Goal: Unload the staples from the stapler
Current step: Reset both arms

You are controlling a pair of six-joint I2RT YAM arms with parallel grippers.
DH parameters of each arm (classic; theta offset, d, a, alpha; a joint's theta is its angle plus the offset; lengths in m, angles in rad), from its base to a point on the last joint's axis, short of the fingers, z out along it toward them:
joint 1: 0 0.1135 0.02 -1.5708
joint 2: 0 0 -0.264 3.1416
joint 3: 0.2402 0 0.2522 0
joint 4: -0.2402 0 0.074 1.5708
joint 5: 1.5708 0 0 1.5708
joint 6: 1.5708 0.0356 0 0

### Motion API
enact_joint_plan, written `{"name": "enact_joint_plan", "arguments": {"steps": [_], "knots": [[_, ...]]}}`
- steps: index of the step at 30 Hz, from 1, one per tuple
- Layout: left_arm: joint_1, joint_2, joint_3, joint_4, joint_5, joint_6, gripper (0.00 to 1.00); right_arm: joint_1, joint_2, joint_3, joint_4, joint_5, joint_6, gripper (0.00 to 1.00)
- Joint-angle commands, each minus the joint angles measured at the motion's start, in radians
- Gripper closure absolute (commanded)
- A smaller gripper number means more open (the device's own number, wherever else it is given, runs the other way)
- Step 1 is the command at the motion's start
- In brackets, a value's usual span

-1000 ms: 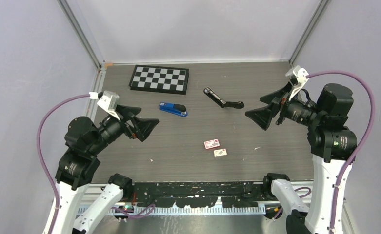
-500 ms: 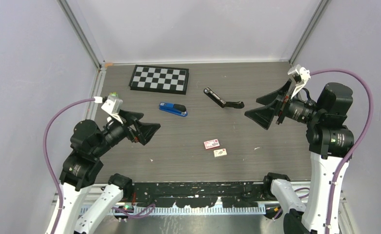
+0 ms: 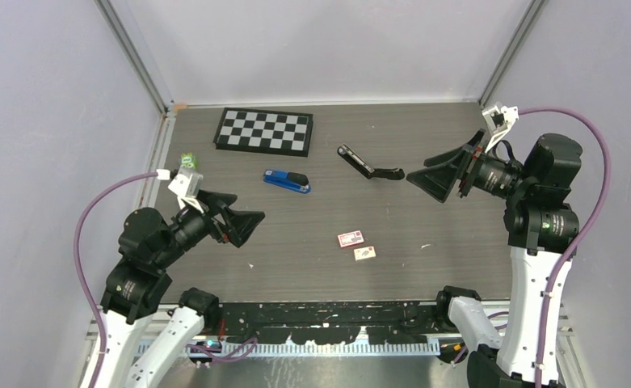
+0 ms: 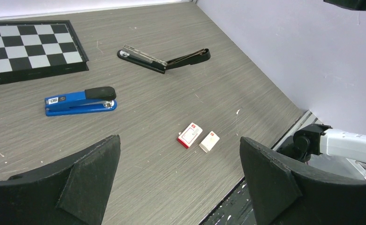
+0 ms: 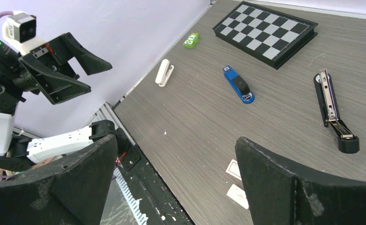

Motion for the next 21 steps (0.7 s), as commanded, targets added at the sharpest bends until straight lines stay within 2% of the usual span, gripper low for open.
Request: {"name": "enact_joint_plan", "arguments": {"steps": [1,21], "knots": [[0.004,-0.017,-0.018,0.024,-0.004,-0.019,0.0,-0.009,-0.015,-0.005,0.073,-0.036,0.068,0.01],[0.004,-0.04,-0.048,0.023,-0.036,-0.016,0.0,-0.036,-0.016,-0.027,0.131,0.003,0.156,0.0]]}}
